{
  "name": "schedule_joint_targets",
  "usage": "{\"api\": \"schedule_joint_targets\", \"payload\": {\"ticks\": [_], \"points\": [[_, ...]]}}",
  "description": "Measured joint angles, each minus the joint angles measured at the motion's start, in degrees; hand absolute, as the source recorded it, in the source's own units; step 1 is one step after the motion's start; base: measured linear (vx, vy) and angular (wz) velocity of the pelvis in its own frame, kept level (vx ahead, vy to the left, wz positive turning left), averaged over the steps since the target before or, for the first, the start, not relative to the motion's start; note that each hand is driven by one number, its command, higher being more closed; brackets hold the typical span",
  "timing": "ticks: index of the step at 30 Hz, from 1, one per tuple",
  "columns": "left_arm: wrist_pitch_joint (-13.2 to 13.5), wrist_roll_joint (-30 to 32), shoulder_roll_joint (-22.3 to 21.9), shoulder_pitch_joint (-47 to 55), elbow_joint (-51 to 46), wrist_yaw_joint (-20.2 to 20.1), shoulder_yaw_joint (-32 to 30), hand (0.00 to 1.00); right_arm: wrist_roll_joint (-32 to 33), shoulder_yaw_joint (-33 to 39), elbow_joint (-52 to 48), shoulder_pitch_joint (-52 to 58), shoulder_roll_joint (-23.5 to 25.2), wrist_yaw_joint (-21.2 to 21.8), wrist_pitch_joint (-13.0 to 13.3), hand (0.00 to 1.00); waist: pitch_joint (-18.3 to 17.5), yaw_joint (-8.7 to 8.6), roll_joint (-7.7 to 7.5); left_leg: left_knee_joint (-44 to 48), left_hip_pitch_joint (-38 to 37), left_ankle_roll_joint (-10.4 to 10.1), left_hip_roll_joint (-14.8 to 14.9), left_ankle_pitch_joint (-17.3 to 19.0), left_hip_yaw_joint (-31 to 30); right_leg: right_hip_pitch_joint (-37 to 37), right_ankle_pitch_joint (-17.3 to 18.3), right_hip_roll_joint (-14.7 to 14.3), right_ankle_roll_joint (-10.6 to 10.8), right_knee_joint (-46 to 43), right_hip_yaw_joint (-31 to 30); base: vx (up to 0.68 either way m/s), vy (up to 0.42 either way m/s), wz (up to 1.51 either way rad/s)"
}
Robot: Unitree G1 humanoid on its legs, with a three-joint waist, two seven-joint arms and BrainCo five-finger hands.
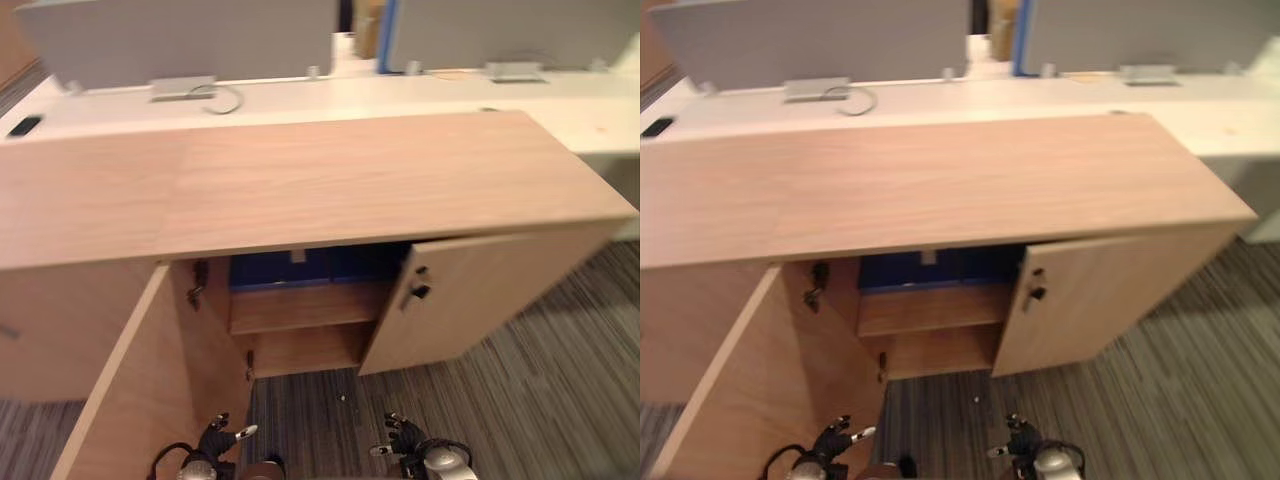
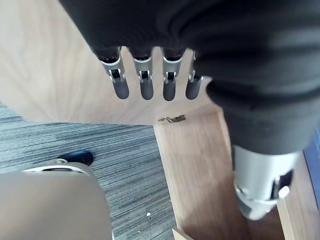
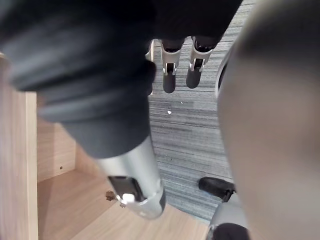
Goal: Walk over to the cabinet, pick up the folder, carry it to the office cabinet, place the folder inside the office cabinet, then close the office cabinet door
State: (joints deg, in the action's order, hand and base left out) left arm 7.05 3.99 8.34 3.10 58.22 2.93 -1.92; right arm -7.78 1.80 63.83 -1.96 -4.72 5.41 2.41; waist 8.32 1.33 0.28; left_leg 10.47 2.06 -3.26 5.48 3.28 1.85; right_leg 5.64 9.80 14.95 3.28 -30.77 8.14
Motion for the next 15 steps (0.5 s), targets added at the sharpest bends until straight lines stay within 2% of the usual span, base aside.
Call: {"api": "schedule_joint_targets", "payload": {"ticks": [1, 2, 3, 4, 5, 6, 7, 8, 11, 15], "points": [[0.0, 0.01, 0.25, -0.19, 0.79, 0.08, -0.01, 0.0, 0.44, 2.76, -0.01, 0.81, 0.29, -0.4, 0.06, 0.0, 0.0, -0.37, -0.23, -0.15, 0.28, -0.73, -0.25, -0.31, -2.97, -0.14, 0.42, -1.63, 0.92, 3.2, -4.58, 0.11, -0.167, 1.42], [-0.01, 0.0, 0.46, -0.15, 1.06, 0.11, -0.02, 0.0, 1.38, 3.9, 0.03, 1.0, 0.55, -0.6, 0.05, 0.0, -0.07, -0.54, -0.61, -0.1, 0.3, -1.27, -0.43, -0.29, -4.31, -0.35, 0.41, -1.93, 1.26, 4.84, -6.01, 0.09, -0.231, 1.24], [0.0, -0.02, 1.29, -0.04, 1.45, 0.13, -0.15, 0.0, 3.06, 5.73, 0.25, 1.7, 1.42, -0.85, 0.05, 0.0, -0.47, -0.6, -2.37, 0.12, 0.56, -2.42, -1.31, -0.28, -5.86, -1.33, -0.62, -1.68, 2.37, 9.39, -7.22, 0.04, -0.221, 0.97], [0.02, -0.04, 2.12, 0.01, 1.69, 0.16, -0.61, 0.0, 4.7, 6.8, 1.19, 2.09, 2.16, -1.0, 0.11, 0.0, -0.96, -0.65, -4.23, 0.31, 0.94, -3.63, -2.09, 0.06, -7.31, -2.2, 0.81, -0.71, 6.72, 11.43, -7.31, 0.04, -0.364, 0.95], [0.03, -0.33, 1.05, 0.35, 2.64, 0.35, -2.33, 0.0, 6.75, 10.41, 2.28, 2.3, 2.08, -1.15, 0.03, 0.0, -1.57, -0.61, -2.65, 0.11, 0.86, -4.14, 0.61, 0.12, -6.97, -3.25, 1.05, -2.84, 5.88, 12.9, -5.03, 0.03, -0.313, 0.55], [0.03, -0.44, 0.82, 0.49, 2.73, 0.35, -2.56, 0.0, 7.09, 10.96, 2.27, 2.55, 2.0, -1.19, 0.04, 0.0, -1.75, -0.62, -2.33, 0.07, 0.84, -4.18, 1.29, 0.08, -6.39, -3.56, 1.05, -3.38, 5.71, 13.27, -4.67, 0.08, -0.35, 0.31], [0.02, -1.48, 0.07, 0.86, 3.17, 0.36, -3.86, 0.0, 8.76, 13.12, 2.28, 3.21, 1.84, -1.34, 0.08, 0.0, -1.9, -0.65, -1.43, -0.64, 0.1, -5.34, 3.56, -0.59, -5.79, -4.98, 0.9, -5.47, 4.88, 14.39, -3.78, 0.11, -0.276, 0.1], [0.09, -3.67, -0.36, 1.88, 3.13, 0.36, -5.45, 0.0, 9.1, 14.82, 2.27, 4.01, 1.82, -1.35, 0.08, 0.0, -2.03, -0.63, -1.32, -2.06, -1.57, -6.44, 5.65, -1.22, -5.03, -6.9, 0.7, -7.58, 4.33, 15.48, -3.36, 0.09, -0.221, 0.07], [0.28, -7.13, -0.94, 2.36, 3.1, 0.32, -7.26, 0.0, 8.88, 15.66, 2.26, 4.64, 1.35, -1.29, 0.11, 0.0, -1.88, -0.93, -1.63, -2.24, -2.82, -7.45, 7.42, -1.81, -4.9, -9.65, 0.36, -9.42, 3.74, 17.24, -1.83, 0.06, -0.127, 0.16], [0.79, -10.86, -1.14, 2.88, 2.99, 0.29, -7.51, 0.0, 8.88, 17.18, 2.27, 5.75, 1.28, -1.24, 0.43, 0.0, -1.42, -0.91, -1.7, -0.35, -3.09, -7.45, 7.57, -1.82, -5.09, -13.04, 0.0, -9.99, 3.12, 19.26, -0.32, -0.01, -0.026, 0.26]]}}
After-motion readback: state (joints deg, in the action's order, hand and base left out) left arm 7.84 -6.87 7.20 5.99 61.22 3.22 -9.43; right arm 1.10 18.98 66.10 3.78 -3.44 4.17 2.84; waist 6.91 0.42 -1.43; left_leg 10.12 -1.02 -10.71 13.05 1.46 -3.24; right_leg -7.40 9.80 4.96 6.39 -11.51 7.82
